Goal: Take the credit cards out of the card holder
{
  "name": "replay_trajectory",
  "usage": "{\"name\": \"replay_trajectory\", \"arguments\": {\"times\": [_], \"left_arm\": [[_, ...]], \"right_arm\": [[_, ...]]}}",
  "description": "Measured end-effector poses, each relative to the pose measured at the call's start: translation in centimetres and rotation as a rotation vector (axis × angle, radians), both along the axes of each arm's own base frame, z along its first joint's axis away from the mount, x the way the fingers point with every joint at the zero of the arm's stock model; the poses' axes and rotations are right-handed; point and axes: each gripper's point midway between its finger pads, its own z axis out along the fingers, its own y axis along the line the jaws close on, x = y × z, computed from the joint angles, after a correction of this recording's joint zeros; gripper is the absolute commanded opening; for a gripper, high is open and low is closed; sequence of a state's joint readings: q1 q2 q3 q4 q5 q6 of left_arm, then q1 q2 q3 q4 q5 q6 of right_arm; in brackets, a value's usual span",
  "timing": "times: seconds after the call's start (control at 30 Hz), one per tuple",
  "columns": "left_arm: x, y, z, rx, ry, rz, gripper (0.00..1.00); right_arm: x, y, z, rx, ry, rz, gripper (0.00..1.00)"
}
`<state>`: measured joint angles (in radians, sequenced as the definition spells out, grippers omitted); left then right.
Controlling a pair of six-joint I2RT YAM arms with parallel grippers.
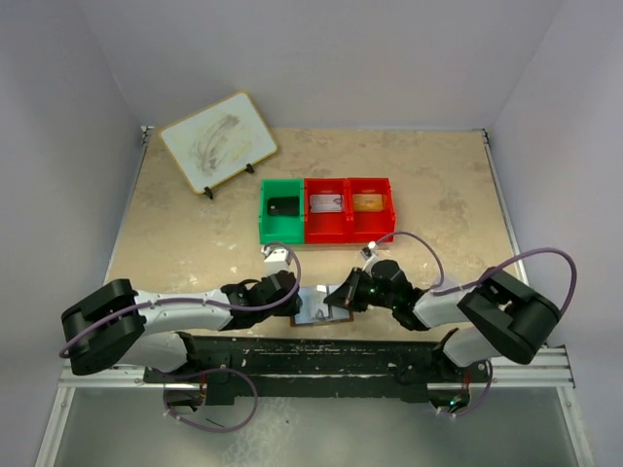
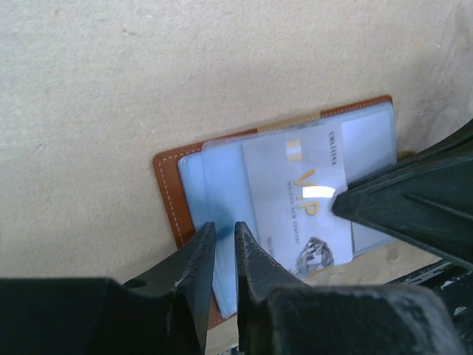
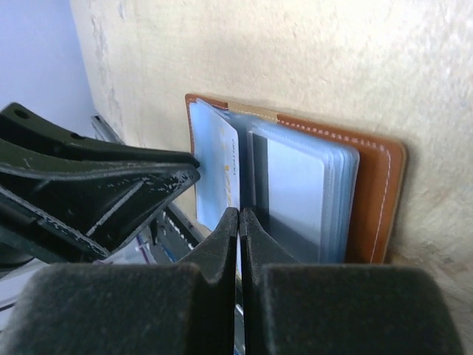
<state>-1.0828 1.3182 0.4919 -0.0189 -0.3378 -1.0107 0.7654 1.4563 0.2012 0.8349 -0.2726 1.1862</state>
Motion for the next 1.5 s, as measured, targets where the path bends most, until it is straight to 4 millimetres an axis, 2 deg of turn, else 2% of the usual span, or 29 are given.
{"name": "replay_trajectory", "arguments": {"times": [0.2,0.3,0.43,0.53,0.6,0.73,0.93,1.1,1.4,1.5], "left_arm": [[-0.1,0.8,1.2,-0.001,-0.016,0.005,0.23],[0.0,-0.3,2.8,-0.071,-0.041,-0.011,0.27],[0.2,-2.5,4.3,-0.165,-0.06,-0.059,0.27],[0.1,-3.3,3.3,-0.152,-0.041,-0.077,0.24],[0.0,-3.2,2.0,-0.118,-0.023,-0.078,0.24],[-0.3,-2.8,0.0,-0.07,0.0,-0.077,0.16],[0.1,-3.4,-0.3,-0.1,-0.015,-0.051,0.08],[0.1,-3.1,-0.5,-0.114,-0.014,-0.011,0.06],[0.1,-3.1,-0.5,-0.113,-0.013,-0.009,0.05],[0.0,-3.0,-0.5,-0.111,-0.011,-0.009,0.04]], "right_arm": [[0.6,-0.4,0.8,-0.042,-0.033,-0.014,0.0],[0.5,-0.7,0.5,-0.059,-0.033,-0.013,0.0],[0.4,-0.8,0.1,-0.072,-0.027,-0.009,0.0],[0.4,-0.8,-0.1,-0.073,-0.022,-0.008,0.0],[0.4,-0.7,-0.1,-0.071,-0.024,-0.007,0.0],[0.4,-0.7,0.0,-0.068,-0.027,-0.007,0.0],[0.6,-0.9,-0.1,-0.066,-0.026,-0.016,0.01],[0.6,-0.8,0.1,-0.052,-0.031,-0.016,0.08],[0.6,-0.2,-0.2,-0.032,-0.022,0.005,0.12],[0.7,0.4,-0.2,-0.016,-0.019,0.019,0.09]]}}
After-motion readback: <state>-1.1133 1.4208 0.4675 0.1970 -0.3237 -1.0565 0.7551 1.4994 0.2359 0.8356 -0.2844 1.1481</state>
